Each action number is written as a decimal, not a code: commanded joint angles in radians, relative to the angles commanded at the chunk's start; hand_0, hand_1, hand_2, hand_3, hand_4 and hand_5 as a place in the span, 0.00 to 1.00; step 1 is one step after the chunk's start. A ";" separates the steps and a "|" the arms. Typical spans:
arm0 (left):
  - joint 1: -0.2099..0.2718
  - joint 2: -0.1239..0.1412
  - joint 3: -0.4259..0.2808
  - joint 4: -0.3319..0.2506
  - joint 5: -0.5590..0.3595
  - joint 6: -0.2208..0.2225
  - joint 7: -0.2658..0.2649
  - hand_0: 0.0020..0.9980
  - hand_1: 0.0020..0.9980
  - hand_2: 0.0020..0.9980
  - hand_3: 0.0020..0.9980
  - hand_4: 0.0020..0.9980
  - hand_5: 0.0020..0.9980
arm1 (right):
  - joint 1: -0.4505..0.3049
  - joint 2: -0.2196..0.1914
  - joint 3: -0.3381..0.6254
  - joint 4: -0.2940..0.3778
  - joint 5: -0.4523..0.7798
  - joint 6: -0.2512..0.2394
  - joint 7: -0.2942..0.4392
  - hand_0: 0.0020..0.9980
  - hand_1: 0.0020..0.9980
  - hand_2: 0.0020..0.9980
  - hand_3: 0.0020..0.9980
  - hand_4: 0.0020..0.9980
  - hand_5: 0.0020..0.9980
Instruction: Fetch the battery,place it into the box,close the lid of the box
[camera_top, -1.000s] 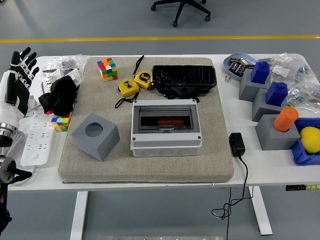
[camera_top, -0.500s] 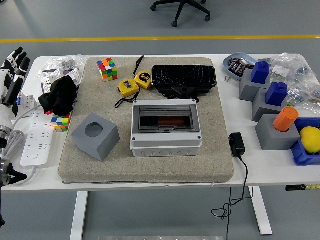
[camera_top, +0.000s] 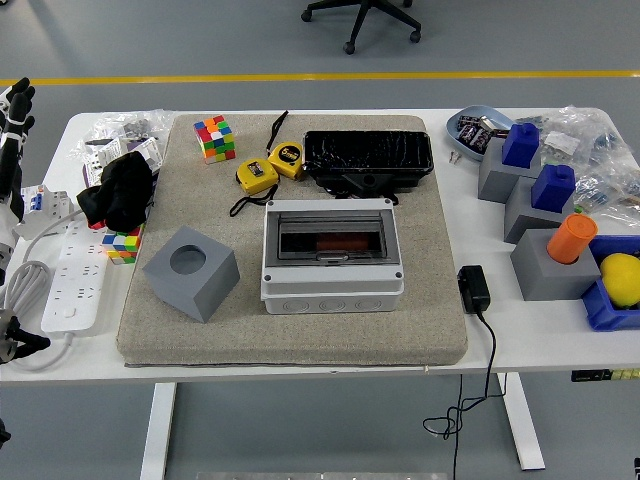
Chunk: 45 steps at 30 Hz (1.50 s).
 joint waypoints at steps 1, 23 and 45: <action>-0.001 0.000 -0.002 0.000 0.001 -0.001 0.001 0.94 0.94 0.91 0.89 1.00 0.99 | 0.002 0.000 0.003 0.000 -0.002 0.000 0.000 0.87 0.89 0.87 0.88 1.00 1.00; -0.002 -0.006 -0.018 0.006 0.003 -0.029 0.041 0.93 0.92 0.86 0.85 1.00 0.99 | 0.017 0.003 0.021 0.000 -0.006 0.002 0.001 0.86 0.88 0.86 0.87 1.00 1.00; 0.003 -0.005 -0.015 0.008 0.014 -0.026 0.052 0.92 0.91 0.86 0.85 1.00 0.95 | 0.012 0.004 0.026 0.000 -0.008 0.002 -0.002 0.86 0.88 0.85 0.88 1.00 1.00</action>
